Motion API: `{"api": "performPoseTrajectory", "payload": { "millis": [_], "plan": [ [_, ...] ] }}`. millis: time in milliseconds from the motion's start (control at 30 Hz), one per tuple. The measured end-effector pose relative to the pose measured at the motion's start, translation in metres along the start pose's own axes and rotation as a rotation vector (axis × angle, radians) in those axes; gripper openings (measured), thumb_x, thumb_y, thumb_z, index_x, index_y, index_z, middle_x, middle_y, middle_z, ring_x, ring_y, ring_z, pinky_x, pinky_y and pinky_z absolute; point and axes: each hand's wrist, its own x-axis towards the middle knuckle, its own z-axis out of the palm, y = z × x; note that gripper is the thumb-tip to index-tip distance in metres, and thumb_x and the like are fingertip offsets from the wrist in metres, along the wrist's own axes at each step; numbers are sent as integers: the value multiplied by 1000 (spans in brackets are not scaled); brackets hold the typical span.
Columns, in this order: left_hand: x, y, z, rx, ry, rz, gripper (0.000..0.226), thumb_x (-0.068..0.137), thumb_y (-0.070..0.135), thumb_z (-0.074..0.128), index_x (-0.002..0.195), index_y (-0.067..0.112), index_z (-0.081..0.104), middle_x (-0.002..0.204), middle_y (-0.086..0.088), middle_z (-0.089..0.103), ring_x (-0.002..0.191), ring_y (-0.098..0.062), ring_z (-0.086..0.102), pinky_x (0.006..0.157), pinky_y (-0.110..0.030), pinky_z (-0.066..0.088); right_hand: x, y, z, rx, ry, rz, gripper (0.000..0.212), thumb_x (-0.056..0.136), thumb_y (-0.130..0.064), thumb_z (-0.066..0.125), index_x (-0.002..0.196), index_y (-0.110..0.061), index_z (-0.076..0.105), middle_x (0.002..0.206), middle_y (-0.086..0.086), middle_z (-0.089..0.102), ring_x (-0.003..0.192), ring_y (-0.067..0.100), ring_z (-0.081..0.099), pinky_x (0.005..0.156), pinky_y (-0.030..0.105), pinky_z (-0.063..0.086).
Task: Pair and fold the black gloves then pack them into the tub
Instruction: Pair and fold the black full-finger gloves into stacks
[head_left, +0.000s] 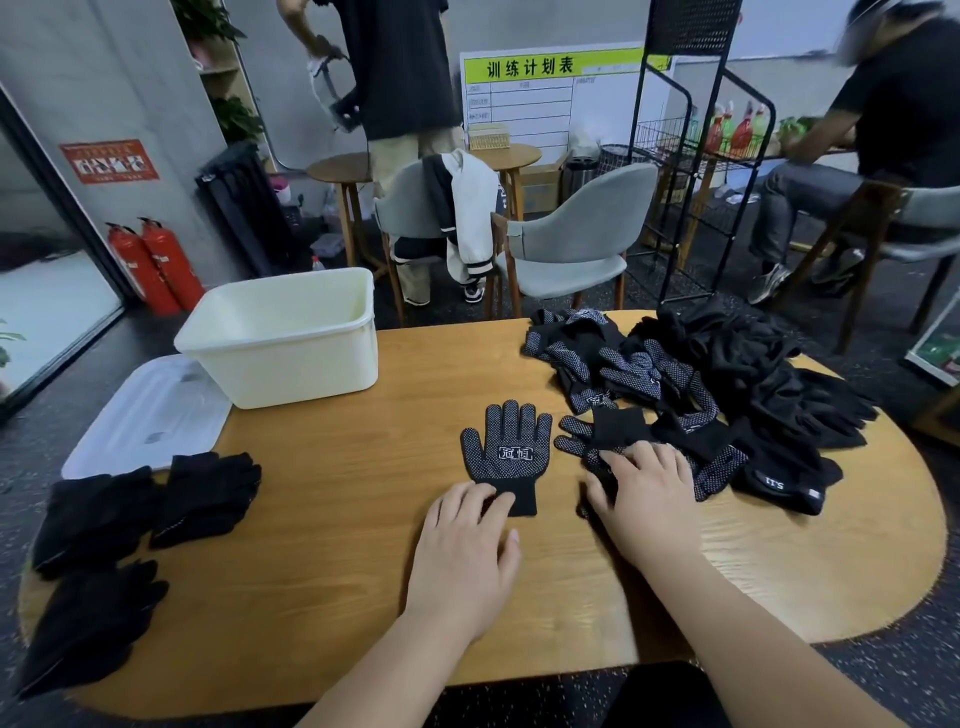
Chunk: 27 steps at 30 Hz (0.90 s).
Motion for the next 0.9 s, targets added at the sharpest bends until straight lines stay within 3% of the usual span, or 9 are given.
{"api": "performPoseTrajectory", "payload": {
  "millis": [100,233,333,433,533,667,733,800,900],
  "plan": [
    [1,1,-3,33,-27,-25,56,107,51,24,152,32,51,158,9,41,152,-17,25,127,-40,24,2,1,-3,36,43,10,13,87,-27,78,99,-22,81,92,0,63,98,32,55,108,50,41],
    [3,1,-5,52,-37,-50,60,107,54,20,160,31,40,166,8,31,156,-18,15,130,-42,16,6,3,-10,117,96,90,13,85,-20,81,98,-23,81,92,-3,71,93,29,60,105,49,43],
    [4,2,-5,51,-17,-86,63,106,55,21,159,30,43,166,6,34,156,-20,17,130,-44,17,21,-4,-30,258,151,94,13,87,-19,77,100,-20,76,94,-3,72,92,27,61,106,45,40],
    [4,2,-5,58,-10,-135,64,104,54,25,154,26,51,163,2,40,155,-23,22,129,-46,20,27,-9,-45,354,-3,-157,18,83,-32,61,97,-26,69,94,-12,67,96,19,59,111,41,37],
    [4,2,-4,55,9,-137,62,102,52,32,146,19,60,158,-1,48,153,-26,31,127,-49,26,15,-11,-43,169,-293,-326,35,80,-51,52,109,-34,64,106,-16,64,112,17,58,125,40,24],
    [5,0,0,51,20,-83,59,101,48,35,140,15,65,145,0,59,143,-24,44,124,-47,32,3,-28,-37,72,-291,-351,55,88,-74,57,124,-35,69,115,-12,62,116,21,55,115,48,38],
    [5,-1,-1,51,35,-55,57,102,48,36,136,15,67,138,0,62,137,-24,49,122,-47,36,3,-38,-32,82,-269,-378,43,89,-68,64,115,-36,74,109,-13,63,110,21,57,107,45,44],
    [7,-6,-3,63,60,-13,53,102,48,36,128,17,70,128,1,63,129,-23,53,118,-45,40,6,-46,-33,72,-261,-373,20,88,-49,72,102,-35,76,101,-13,65,105,22,60,100,41,46],
    [5,-26,-9,54,127,25,36,101,44,42,103,22,70,105,5,58,108,-20,55,106,-40,45,18,-59,-48,90,-257,-329,8,83,-34,74,91,-32,75,92,-12,66,98,21,60,90,38,47]
  ]
}}
